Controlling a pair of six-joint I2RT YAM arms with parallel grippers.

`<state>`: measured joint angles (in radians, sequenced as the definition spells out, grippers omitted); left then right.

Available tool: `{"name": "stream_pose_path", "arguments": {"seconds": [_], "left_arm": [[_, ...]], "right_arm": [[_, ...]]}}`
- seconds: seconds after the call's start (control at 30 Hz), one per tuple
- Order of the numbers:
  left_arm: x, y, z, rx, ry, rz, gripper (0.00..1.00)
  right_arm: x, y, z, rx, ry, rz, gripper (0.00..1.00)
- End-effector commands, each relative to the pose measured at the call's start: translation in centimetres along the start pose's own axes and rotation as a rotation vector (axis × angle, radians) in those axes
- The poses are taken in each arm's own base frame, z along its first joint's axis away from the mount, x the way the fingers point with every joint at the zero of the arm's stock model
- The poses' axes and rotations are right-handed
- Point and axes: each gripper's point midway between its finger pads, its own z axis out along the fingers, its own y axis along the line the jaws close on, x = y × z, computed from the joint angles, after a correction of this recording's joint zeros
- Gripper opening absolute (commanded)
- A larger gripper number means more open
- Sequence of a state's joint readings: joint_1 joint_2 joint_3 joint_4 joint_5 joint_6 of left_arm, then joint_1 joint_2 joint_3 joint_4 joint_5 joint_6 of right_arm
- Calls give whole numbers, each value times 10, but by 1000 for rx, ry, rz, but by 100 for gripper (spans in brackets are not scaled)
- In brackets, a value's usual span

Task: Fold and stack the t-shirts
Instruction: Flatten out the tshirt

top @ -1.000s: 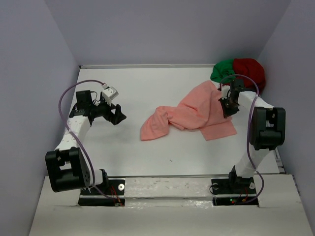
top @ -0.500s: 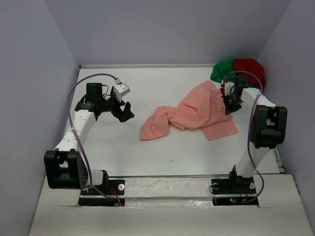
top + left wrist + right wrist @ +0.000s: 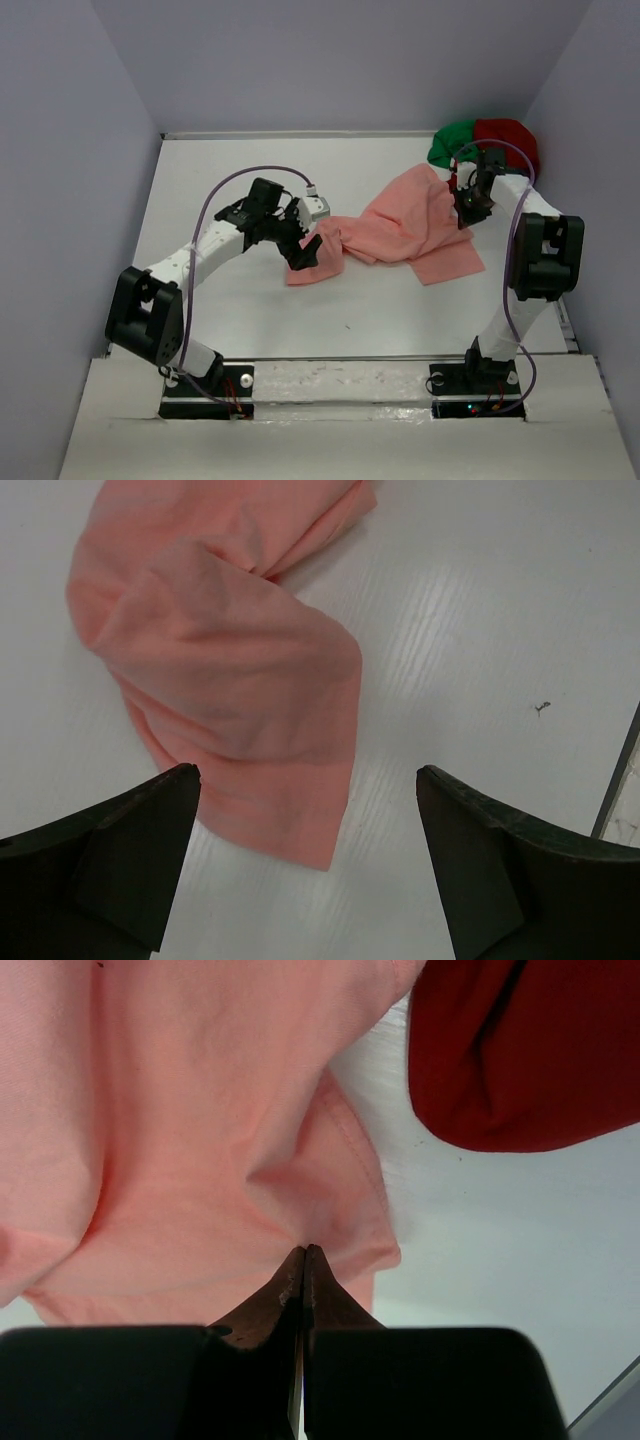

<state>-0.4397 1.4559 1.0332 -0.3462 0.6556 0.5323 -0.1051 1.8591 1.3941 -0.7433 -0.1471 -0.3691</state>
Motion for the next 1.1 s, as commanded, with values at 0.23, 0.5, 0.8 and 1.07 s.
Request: {"name": "stream_pose_path", "arguments": {"seconds": [0.23, 0.5, 0.8, 1.07], "left_arm": [[-5, 13, 59, -82, 151, 5, 77], [17, 37, 79, -255, 291, -5, 65], [42, 33, 89, -321, 389, 43, 5], [2, 45, 60, -454, 331, 112, 0]], "right_arm": [[-9, 2, -9, -22, -31, 15, 0], [-11, 3, -20, -19, -49, -4, 0], [-14, 5, -18, -35, -53, -1, 0], [-8, 6, -12, -39, -35, -5, 0]]}}
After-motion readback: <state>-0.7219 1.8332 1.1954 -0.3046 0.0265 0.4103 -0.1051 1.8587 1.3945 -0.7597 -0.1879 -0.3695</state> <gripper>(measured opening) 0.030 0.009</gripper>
